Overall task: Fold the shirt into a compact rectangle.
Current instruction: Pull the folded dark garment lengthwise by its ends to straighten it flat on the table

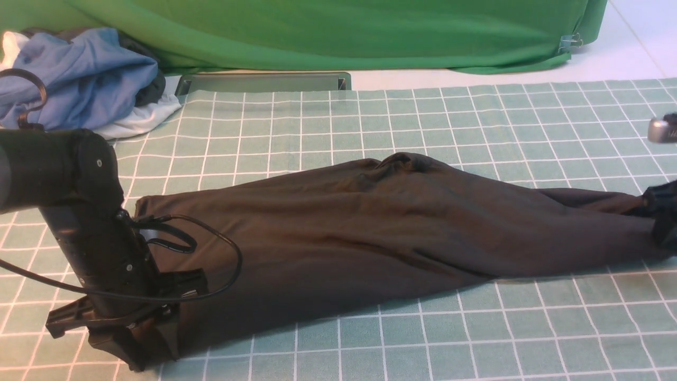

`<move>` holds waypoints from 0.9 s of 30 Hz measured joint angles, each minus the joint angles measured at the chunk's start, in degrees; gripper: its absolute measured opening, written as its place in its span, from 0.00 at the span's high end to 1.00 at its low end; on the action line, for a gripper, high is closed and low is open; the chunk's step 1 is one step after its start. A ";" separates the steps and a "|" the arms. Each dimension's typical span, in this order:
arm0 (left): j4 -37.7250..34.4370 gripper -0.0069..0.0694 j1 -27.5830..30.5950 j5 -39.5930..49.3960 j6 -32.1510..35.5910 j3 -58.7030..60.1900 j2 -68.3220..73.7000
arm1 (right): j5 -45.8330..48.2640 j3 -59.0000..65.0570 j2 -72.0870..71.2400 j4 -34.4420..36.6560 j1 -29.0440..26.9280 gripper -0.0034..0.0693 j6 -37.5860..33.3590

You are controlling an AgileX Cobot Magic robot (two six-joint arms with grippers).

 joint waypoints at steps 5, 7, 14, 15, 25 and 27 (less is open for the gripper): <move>0.00 0.51 0.00 -0.45 0.00 0.07 0.00 | -2.55 0.00 3.85 2.01 0.00 0.49 -0.92; 0.00 0.51 0.00 -0.73 0.00 0.07 0.00 | -2.46 -0.06 3.92 3.63 0.06 0.72 -2.27; 0.13 0.51 -0.02 -0.90 0.06 0.07 -0.05 | 3.32 -0.17 3.11 0.00 -0.08 0.86 -1.39; 0.04 0.51 -0.02 -0.82 0.17 0.07 -0.05 | 4.91 -0.17 2.82 -0.50 -0.21 0.86 -0.73; -4.79 0.51 -0.07 1.17 8.87 0.07 -0.05 | 14.07 8.29 -12.69 -5.78 -11.71 0.86 4.37; -5.46 0.51 -0.07 1.17 10.00 0.07 -0.05 | 12.08 10.56 -16.22 -6.46 -13.75 0.86 5.40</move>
